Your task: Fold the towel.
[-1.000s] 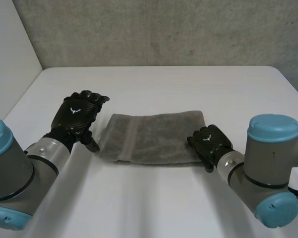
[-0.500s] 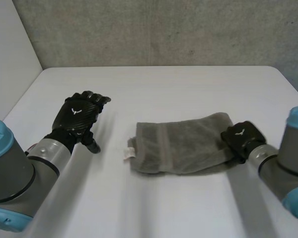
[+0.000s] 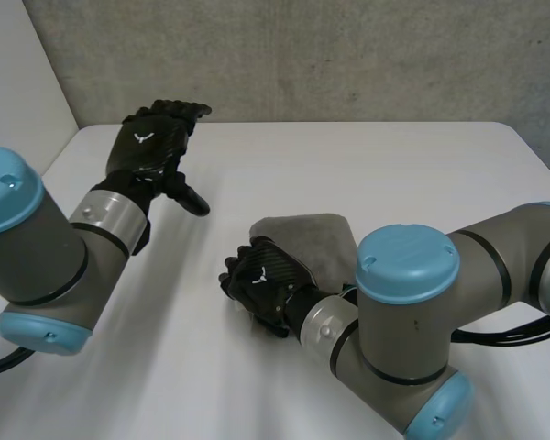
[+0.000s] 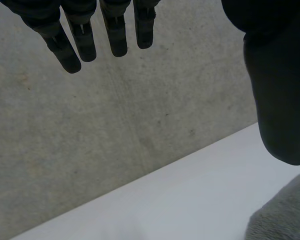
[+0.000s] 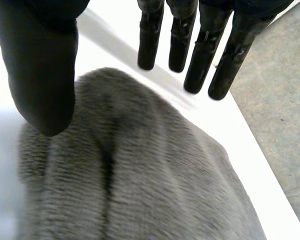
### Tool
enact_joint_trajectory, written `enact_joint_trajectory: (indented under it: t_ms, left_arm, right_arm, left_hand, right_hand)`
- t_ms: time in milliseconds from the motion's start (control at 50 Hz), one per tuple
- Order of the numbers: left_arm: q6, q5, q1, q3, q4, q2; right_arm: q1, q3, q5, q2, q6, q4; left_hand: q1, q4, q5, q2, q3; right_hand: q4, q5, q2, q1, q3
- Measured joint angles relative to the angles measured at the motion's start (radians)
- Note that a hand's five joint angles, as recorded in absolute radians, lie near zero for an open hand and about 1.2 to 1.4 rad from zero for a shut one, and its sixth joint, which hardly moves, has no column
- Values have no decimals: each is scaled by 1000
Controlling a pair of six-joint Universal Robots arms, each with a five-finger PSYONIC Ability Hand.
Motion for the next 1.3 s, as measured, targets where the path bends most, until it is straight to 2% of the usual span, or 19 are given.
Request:
enact_joint_trajectory:
  t_ms: [80,220,340,480,640,760,960,1060,1180,1300]
  left_arm:
    - [-14,0,-26,33,-21,-36]
    - [-16,-7,-84,70,-42,-108]
    - [-14,-51,-154,89,-62,-193]
    - [-3,-135,-231,120,-119,-320]
    - [-2,-160,-247,139,-187,-372]
    - [-6,-158,-242,140,-212,-324]
    - [-13,-154,-231,179,-271,-107]
    - [-15,-158,-213,227,-350,6]
    - [-27,-187,-161,282,-483,105]
    - [-45,-220,-130,303,-552,132]
  right_arm:
    - [-25,32,-2,-50,32,1]
    - [-146,102,2,-193,195,2]
    - [-262,132,7,-245,353,7]
    - [-341,125,7,-149,418,20]
    - [-349,78,7,-5,408,52]
    - [-341,31,7,3,402,120]
    - [-339,-59,20,-217,419,179]
    - [-346,-97,100,-334,470,177]
    - [-353,-105,258,-430,550,174]
    - [-355,-105,316,-456,565,178]
  left_hand:
    - [0,0,0,0,0]
    - [0,0,0,0,0]
    - [0,0,0,0,0]
    - [0,0,0,0,0]
    - [0,0,0,0,0]
    - [0,0,0,0,0]
    - [-3,0,0,0,-1]
    - [-4,0,-1,0,-1]
    - [-4,0,-1,-1,-1]
    - [-4,0,-1,-1,-1]
  right_hand:
    - [-205,-207,-191,-193,-193]
    - [-220,-211,-218,-233,-223]
    - [-220,-211,-218,-233,-223]
    - [-220,-211,-218,-233,-223]
    - [-220,-211,-218,-234,-223]
    - [-220,-211,-218,-241,-223]
    - [-220,-211,-218,-242,-224]
    - [-220,-211,-218,-242,-224]
    - [-220,-211,-218,-242,-224]
    - [-220,-211,-218,-242,-224]
